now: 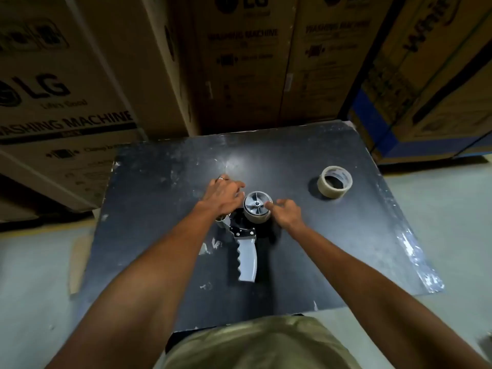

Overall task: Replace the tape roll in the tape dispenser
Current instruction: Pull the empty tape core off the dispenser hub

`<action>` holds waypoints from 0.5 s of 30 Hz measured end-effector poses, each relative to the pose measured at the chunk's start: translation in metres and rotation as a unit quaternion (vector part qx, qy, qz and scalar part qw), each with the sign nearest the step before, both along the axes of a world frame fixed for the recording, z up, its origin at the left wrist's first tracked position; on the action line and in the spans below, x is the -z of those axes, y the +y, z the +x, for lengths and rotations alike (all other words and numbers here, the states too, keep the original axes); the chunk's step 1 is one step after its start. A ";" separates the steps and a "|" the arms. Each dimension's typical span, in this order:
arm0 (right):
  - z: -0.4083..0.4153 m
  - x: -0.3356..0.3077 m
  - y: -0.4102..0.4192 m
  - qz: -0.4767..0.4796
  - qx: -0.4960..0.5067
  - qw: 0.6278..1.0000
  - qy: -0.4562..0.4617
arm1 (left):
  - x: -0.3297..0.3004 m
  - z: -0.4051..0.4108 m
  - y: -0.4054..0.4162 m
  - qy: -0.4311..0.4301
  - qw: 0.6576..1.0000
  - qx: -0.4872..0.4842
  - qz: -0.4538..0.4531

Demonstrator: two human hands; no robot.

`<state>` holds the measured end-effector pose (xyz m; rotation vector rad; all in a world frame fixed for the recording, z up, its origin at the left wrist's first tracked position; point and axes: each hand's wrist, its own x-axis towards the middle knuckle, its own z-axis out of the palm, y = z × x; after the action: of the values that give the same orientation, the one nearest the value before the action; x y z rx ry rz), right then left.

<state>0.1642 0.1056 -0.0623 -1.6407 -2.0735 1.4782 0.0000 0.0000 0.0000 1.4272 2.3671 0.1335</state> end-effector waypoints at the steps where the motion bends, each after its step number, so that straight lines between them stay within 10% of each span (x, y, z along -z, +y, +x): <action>1: -0.001 0.001 0.003 -0.004 -0.003 1.000 -0.002 | 0.001 -0.002 0.003 -0.007 1.000 0.003 -0.023; 15: -0.017 0.000 0.015 -0.053 0.000 0.997 -0.062 | 0.024 -0.002 0.018 -0.075 0.995 -0.036 -0.063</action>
<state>0.1477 0.1207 -0.0621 -1.8158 -2.0906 1.5489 -0.0023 0.0175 -0.0241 1.2304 2.2634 0.1040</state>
